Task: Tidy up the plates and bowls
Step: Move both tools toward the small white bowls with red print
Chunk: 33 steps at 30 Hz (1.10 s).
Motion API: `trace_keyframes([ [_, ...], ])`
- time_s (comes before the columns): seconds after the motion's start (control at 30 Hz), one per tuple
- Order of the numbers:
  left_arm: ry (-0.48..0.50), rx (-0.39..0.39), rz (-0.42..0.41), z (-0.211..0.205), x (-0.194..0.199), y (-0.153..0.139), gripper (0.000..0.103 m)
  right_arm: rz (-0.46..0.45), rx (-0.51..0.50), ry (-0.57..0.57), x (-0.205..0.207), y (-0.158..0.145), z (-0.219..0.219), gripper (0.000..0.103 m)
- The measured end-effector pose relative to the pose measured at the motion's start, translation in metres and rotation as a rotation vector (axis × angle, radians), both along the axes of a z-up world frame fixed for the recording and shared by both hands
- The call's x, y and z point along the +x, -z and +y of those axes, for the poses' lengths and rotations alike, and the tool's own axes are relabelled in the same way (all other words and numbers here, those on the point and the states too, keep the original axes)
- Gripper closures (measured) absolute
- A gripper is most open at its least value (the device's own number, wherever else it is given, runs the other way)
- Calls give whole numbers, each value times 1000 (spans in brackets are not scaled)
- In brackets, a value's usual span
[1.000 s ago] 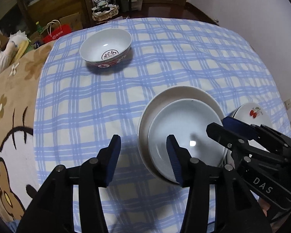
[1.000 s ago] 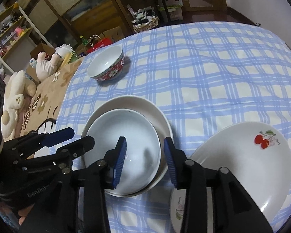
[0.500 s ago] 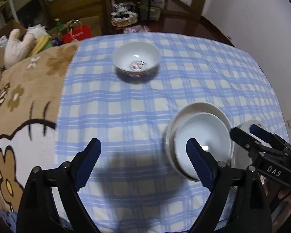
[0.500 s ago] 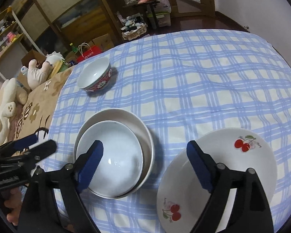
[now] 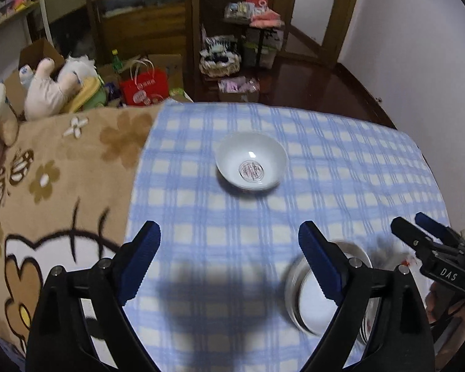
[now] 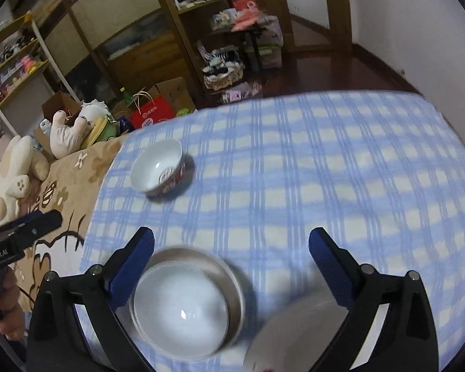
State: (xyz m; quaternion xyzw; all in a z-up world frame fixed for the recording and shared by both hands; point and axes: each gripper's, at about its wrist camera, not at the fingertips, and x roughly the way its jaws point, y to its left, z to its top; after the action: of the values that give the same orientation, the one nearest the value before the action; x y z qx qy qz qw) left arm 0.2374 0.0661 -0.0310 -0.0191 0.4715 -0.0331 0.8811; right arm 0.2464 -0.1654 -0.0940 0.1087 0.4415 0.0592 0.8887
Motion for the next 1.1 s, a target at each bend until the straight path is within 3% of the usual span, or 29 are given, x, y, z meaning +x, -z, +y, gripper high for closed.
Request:
trace_keyframes([
  [0.33, -50, 21, 70, 19, 75, 14, 13, -32, 0, -79, 72, -23, 27, 0],
  [0.53, -54, 7, 94, 21, 102, 35, 13, -25, -17, -134, 106, -20, 46, 0],
  [0.83, -36, -22, 130, 18, 123, 76, 14, 42, -12, -168, 138, 20, 62, 0],
  [0.97, -8, 5, 146, 9, 129, 98, 16, 67, 6, -173, 144, 40, 67, 0],
  [1.03, -22, -17, 167, 10, 134, 109, 17, 84, 18, -184, 148, 50, 70, 9],
  [1.1, -36, -42, 182, 11, 137, 117, 26, 101, 35, -195, 152, 58, 73, 15],
])
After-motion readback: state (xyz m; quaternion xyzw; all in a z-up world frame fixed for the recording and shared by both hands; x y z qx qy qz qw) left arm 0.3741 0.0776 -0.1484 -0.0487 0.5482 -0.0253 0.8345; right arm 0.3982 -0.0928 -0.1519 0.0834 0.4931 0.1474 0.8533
